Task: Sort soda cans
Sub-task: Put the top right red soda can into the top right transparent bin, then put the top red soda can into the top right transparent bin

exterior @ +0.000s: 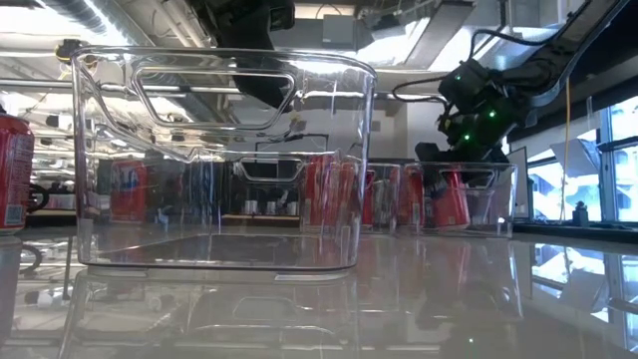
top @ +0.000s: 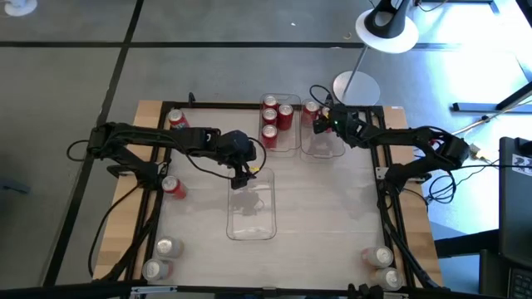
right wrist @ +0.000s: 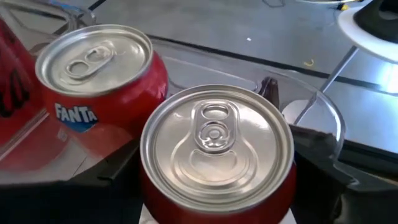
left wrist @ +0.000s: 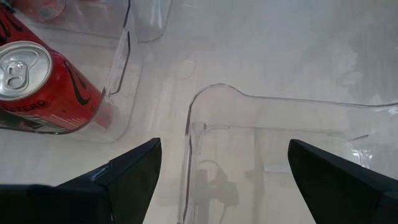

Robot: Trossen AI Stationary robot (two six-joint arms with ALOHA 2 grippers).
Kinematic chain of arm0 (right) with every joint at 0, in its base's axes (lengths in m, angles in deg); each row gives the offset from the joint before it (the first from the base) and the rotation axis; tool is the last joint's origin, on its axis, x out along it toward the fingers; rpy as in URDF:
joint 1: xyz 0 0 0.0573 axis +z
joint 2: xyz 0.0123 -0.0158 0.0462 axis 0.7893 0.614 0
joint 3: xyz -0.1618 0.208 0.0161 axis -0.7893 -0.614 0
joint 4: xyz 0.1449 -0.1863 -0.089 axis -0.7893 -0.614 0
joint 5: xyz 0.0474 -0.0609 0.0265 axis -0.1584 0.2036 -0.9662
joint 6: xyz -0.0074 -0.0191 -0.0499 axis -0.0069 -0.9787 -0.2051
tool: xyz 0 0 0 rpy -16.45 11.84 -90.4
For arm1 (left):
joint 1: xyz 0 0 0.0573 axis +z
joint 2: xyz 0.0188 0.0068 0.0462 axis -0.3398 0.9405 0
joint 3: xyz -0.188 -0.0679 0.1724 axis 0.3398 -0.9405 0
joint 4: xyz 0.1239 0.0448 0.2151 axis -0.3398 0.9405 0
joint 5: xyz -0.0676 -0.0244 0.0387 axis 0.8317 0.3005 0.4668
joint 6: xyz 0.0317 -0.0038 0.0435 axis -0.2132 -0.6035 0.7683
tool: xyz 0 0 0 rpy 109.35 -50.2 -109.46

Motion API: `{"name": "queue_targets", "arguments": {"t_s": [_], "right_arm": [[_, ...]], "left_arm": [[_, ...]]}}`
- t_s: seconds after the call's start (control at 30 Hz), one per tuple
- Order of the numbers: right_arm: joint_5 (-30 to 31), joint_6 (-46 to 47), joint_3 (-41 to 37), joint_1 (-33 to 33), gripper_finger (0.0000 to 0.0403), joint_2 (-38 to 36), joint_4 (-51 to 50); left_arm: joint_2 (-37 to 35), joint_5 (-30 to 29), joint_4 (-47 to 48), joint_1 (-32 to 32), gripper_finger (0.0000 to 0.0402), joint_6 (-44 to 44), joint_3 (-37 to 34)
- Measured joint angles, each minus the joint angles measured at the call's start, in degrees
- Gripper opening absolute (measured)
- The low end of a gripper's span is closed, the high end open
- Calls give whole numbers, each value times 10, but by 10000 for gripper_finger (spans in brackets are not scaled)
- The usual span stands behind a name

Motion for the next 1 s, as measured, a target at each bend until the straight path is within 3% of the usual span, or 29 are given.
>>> {"name": "queue_targets", "arguments": {"t_s": [0.33, 0.53, 0.67, 0.77, 1.0], "right_arm": [[-4, -32, 1, 0, 370, -4, -19], [-6, -51, 22, 0, 385, -65, -89], [-41, -64, 42, 0, 386, -123, -157], [-64, -64, 52, 1, 387, -169, -188], [-65, -78, 52, 0, 387, -252, -222]], "left_arm": [[0, 0, 0, 0, 336, -4, 0], [0, 0, 1, 0, 336, -11, 0], [-21, -11, 18, 4, 336, -22, 3], [-47, -52, 49, 6, 336, -33, 17], [-115, -232, 159, 47, 336, -80, 32]]}}
